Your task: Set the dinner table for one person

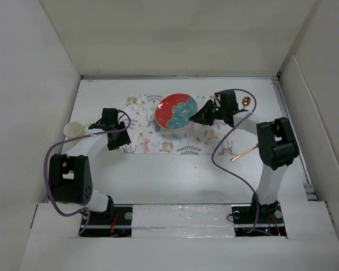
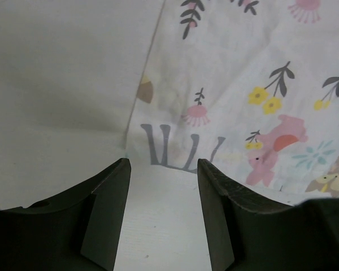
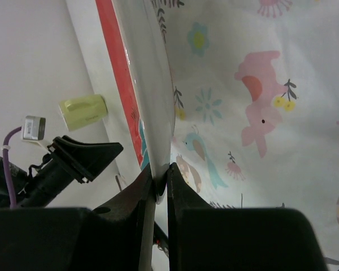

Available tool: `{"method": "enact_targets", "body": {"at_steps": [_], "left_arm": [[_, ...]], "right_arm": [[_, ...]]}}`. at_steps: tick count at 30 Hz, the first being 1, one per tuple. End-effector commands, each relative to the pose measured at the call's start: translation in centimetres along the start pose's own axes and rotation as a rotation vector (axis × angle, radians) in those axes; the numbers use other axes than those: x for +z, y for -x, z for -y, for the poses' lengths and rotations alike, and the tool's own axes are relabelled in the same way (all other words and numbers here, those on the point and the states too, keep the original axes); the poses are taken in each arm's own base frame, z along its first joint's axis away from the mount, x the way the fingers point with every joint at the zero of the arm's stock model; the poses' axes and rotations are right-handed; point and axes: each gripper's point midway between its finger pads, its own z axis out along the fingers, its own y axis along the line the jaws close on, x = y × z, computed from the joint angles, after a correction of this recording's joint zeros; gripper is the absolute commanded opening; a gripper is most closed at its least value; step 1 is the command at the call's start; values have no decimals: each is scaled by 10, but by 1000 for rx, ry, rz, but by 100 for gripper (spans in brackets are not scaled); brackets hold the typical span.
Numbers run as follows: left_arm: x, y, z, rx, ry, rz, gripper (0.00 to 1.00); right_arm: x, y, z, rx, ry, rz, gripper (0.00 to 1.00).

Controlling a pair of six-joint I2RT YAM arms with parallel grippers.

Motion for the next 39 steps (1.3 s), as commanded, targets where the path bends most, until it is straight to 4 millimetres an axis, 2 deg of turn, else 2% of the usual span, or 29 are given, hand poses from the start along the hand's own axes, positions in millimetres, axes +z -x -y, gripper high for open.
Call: {"method": "enact_targets", "body": {"at_steps": [1, 6, 11, 14, 16, 17, 18, 19, 20, 21, 22, 23, 24, 26, 28, 30, 31, 33, 34, 35, 36, 37, 38, 39], "left_arm": [[-8, 6, -7, -30, 13, 50, 48], [-5, 0, -9, -42, 20, 31, 48], [-5, -1, -13, -51, 36, 46, 46], [-11, 5, -11, -71, 25, 79, 41], [-22, 17, -5, -96, -7, 135, 40], [-26, 21, -3, -100, -17, 153, 38], [-38, 32, 3, -105, -43, 196, 37], [-43, 35, 6, -106, -61, 210, 35], [-50, 40, 8, -107, -72, 231, 33], [-60, 48, 11, -110, -83, 259, 31], [-67, 54, 9, -121, -67, 288, 26], [-71, 56, 6, -130, -53, 298, 24], [-83, 66, 5, -143, -49, 346, 23], [-94, 80, -5, -187, 5, 418, 20], [-111, 97, -14, -231, 58, 502, 21], [-124, 110, -20, -285, 95, 550, 27], [-129, 115, -30, -310, 152, 583, 33], [-135, 125, -46, -370, 211, 611, 38], [-135, 128, -51, -390, 210, 608, 41], [-136, 134, -58, -405, 204, 610, 42], [-138, 146, -77, -448, 224, 630, 42], [-138, 151, -84, -459, 221, 629, 43], [-137, 156, -92, -465, 233, 631, 43], [-133, 165, -105, -480, 264, 619, 42]], "right_arm": [[-14, 7, -67, -149, 239, 10, 0], [-15, 0, -55, -130, 216, 10, 0], [-4, -10, -24, -101, 123, -10, 0], [-2, -15, -10, -96, 60, -14, 0], [-2, -18, 1, -85, 11, -21, 2], [-2, -14, 4, -84, -19, -6, 7], [-2, -12, 6, -88, -39, -2, 22], [-3, -21, 13, -93, -84, -26, 30], [-2, -20, 16, -103, -120, -11, 36], [-4, -15, 14, -135, -133, 6, 48], [-8, -18, 12, -142, -160, 4, 54], [-11, -12, 13, -157, -189, 33, 58], [-12, -11, 7, -184, -195, 39, 65], [-20, -12, 2, -203, -231, 57, 69], [-29, -9, -1, -225, -256, 73, 74], [-41, -9, -10, -263, -269, 107, 80], [-45, -12, -6, -264, -286, 106, 82], [-62, -13, -15, -287, -283, 149, 85], [-67, -15, -16, -290, -281, 160, 85], [-71, -20, -7, -285, -297, 161, 84], [-83, -22, -18, -297, -272, 191, 77], [-87, -24, -20, -304, -258, 206, 68], [-90, -33, -15, -309, -256, 198, 55], [-96, -38, -25, -332, -231, 208, 15]]}}
